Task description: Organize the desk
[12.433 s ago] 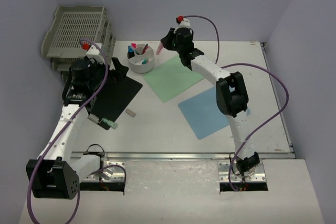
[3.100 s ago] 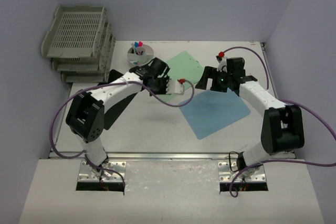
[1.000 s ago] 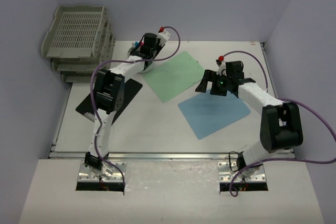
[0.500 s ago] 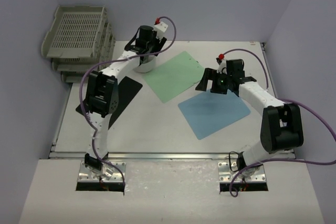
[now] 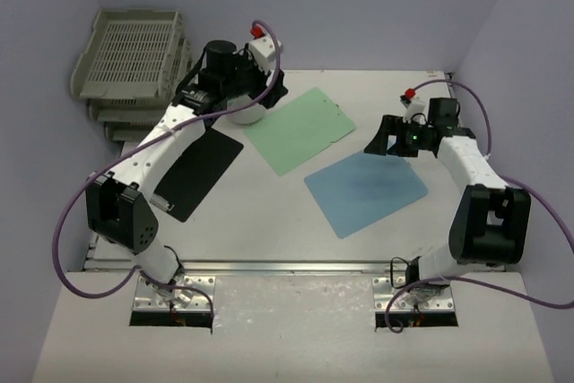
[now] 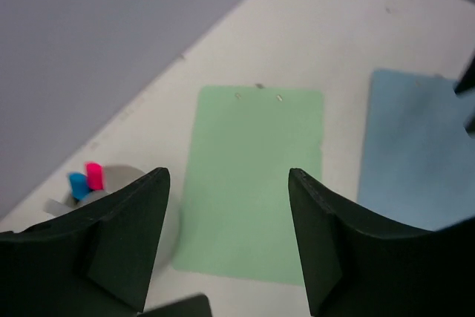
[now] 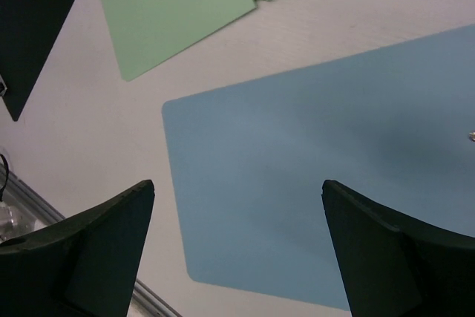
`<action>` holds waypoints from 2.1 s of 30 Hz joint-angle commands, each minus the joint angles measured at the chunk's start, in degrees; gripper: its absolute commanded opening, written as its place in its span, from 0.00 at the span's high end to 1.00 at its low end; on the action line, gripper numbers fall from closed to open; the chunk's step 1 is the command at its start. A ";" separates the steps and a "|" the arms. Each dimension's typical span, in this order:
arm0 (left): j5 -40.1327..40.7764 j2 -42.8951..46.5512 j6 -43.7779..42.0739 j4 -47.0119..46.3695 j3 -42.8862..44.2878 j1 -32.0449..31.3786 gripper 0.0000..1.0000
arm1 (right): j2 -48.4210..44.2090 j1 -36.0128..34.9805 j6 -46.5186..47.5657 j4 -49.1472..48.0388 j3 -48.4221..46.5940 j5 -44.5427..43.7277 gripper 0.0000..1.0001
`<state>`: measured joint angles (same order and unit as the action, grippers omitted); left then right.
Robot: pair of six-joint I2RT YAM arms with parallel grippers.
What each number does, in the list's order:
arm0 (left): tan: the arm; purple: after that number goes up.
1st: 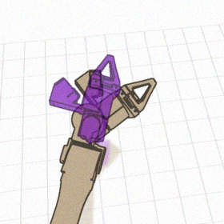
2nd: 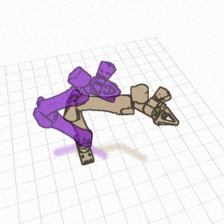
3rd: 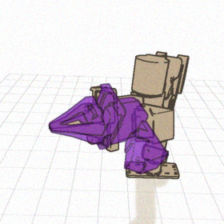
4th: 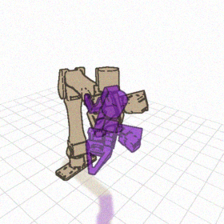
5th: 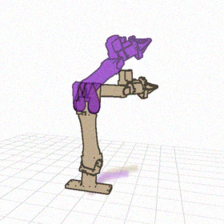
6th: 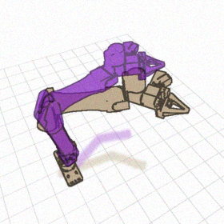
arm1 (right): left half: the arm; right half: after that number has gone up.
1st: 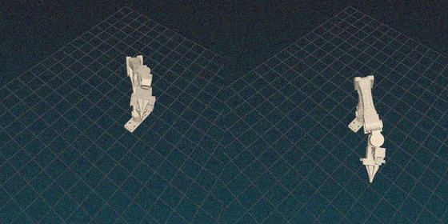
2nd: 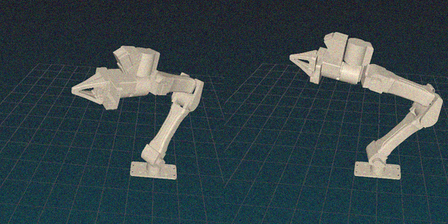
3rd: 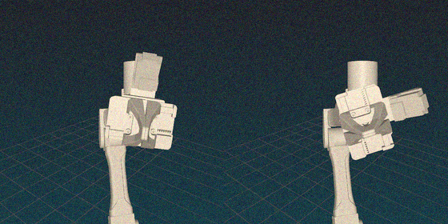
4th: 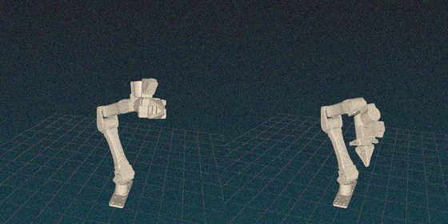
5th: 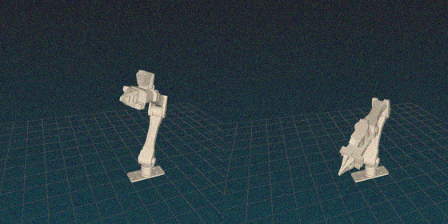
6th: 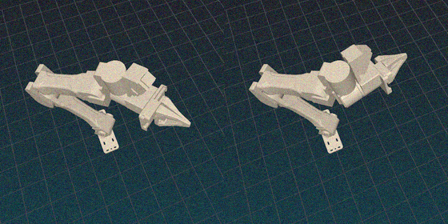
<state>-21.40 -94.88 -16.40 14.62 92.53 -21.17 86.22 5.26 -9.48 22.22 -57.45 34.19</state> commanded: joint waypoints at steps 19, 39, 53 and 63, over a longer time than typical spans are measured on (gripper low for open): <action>5.36 -7.28 5.96 -8.29 -29.41 -19.64 0.44 | 26.41 27.25 40.65 32.14 -22.07 -4.79 0.19; 4.53 -21.36 15.79 -9.39 -25.82 -19.70 0.47 | 39.30 22.89 44.68 38.52 -19.01 2.20 0.47; 3.66 -24.05 15.86 -8.38 -24.24 -19.70 0.48 | 43.21 20.40 45.40 49.86 -22.87 14.54 0.97; -0.29 -12.66 15.34 -10.86 -29.11 -19.50 0.32 | 31.05 20.14 48.13 49.68 -22.58 11.80 1.00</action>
<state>-15.94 -112.84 -1.96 2.12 66.86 -39.73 125.86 27.24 35.57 70.19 -78.86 43.76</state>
